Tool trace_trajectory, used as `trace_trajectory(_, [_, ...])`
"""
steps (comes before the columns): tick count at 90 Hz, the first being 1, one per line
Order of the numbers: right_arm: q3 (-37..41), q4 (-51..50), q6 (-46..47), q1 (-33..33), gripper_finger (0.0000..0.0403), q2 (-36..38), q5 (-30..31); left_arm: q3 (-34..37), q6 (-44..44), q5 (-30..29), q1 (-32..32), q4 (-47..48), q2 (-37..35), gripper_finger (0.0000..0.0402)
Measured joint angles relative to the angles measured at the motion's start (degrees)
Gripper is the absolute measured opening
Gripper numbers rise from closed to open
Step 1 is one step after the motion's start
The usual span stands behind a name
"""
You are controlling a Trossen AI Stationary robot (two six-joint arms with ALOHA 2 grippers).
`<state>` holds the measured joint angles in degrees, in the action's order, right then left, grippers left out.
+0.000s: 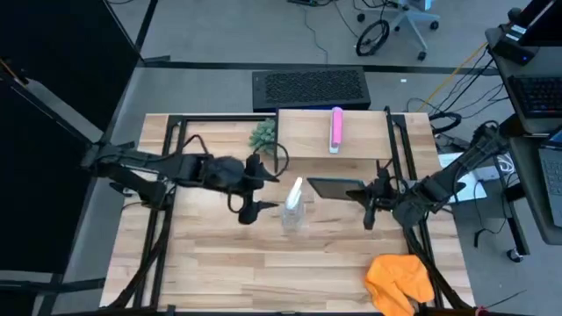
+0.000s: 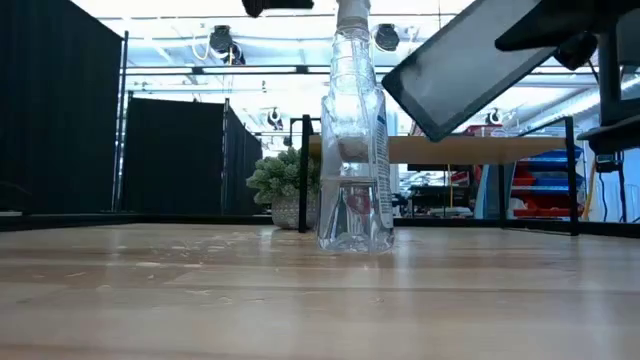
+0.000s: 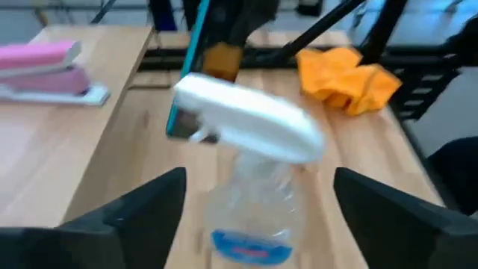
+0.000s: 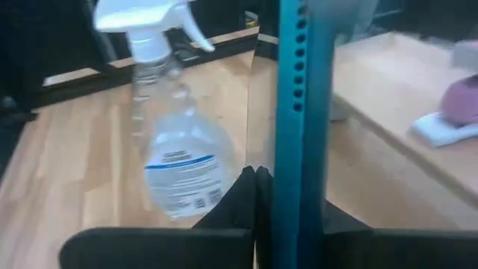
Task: Apply microfiber cloth
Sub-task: Spray the blue tablet using the spray bottle
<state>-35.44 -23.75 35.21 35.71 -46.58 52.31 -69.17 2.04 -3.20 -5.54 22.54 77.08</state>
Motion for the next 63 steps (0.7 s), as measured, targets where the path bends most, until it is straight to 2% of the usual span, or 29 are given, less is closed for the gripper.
trace_trajectory(11, [0.00,0.06,-1.62,-1.34,0.0006,1.09,-0.03,2.94,-2.88,1.21,1.61,0.42,-1.35,0.0344])
trace_trajectory(16, [0.00,0.06,-1.84,-1.73,0.0007,1.45,-0.04,5.84,-4.09,5.56,3.06,-3.81,-1.77,0.0344])
trace_trajectory(27, [0.00,0.21,-1.61,-2.40,0.0008,1.71,0.00,14.14,-3.83,17.67,7.76,-18.65,-1.67,0.0344])
trace_trajectory(35, [0.00,0.75,-1.47,-2.43,0.0009,1.70,0.02,17.49,-2.06,24.69,9.69,-29.62,-1.08,0.0345])
trace_trajectory(41, [-0.01,1.99,-1.47,-2.41,0.0008,1.70,0.11,18.30,-3.82,25.36,10.04,-31.25,-1.05,0.0345])
trace_trajectory(51, [-0.02,3.00,-1.75,-2.41,0.0008,1.70,0.15,18.69,-8.04,23.08,10.15,-32.19,0.43,0.0345])
trace_trajectory(63, [-0.02,2.97,-1.69,-2.43,0.0007,1.68,0.39,18.52,-8.75,24.30,10.43,-36.85,3.84,0.0345])
